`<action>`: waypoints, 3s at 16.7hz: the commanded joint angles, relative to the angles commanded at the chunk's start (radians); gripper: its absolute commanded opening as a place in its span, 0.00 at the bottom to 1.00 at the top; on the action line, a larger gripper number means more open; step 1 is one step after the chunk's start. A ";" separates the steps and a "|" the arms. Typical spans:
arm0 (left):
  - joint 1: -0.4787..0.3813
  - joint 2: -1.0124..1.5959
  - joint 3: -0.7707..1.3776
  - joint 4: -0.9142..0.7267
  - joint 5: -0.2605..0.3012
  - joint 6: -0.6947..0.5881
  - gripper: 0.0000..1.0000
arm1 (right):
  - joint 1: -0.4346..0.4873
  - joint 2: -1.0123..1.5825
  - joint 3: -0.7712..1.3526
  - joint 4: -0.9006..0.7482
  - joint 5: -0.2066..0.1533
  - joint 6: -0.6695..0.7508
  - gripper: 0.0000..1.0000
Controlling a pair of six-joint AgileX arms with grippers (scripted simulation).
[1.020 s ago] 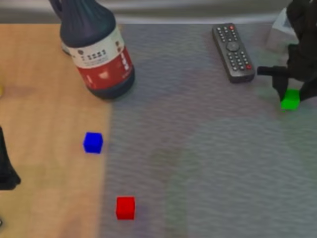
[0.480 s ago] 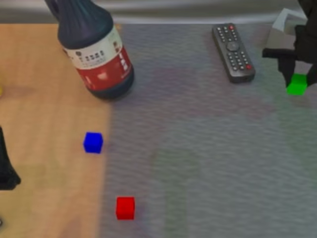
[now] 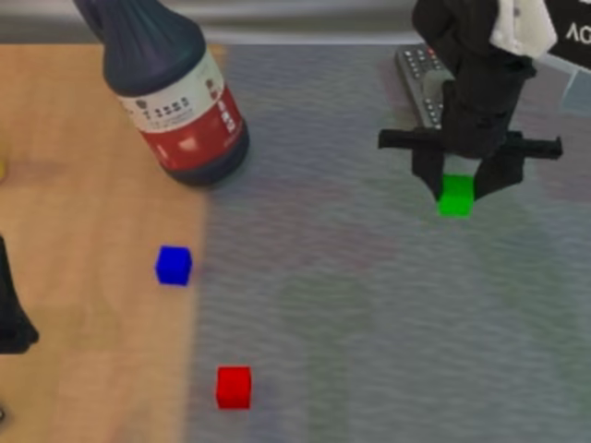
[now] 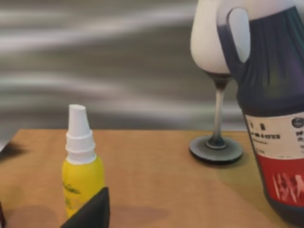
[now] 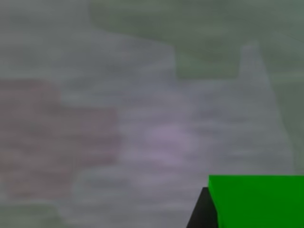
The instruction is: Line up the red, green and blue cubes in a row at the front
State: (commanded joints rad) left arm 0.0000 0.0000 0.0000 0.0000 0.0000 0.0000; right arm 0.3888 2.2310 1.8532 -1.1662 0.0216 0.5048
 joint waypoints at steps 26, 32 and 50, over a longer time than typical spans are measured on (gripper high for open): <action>0.000 0.000 0.000 0.000 0.000 0.000 1.00 | 0.523 -0.175 -0.524 0.347 0.012 0.416 0.00; 0.000 0.000 0.000 0.000 0.000 0.000 1.00 | 0.523 -0.175 -0.524 0.347 0.012 0.416 0.30; 0.000 0.000 0.000 0.000 0.000 0.000 1.00 | 0.521 -0.176 -0.523 0.347 0.012 0.416 1.00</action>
State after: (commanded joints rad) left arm 0.0000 0.0000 0.0000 0.0000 0.0000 0.0000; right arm 0.9102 2.0551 1.3298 -0.8195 0.0334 0.9212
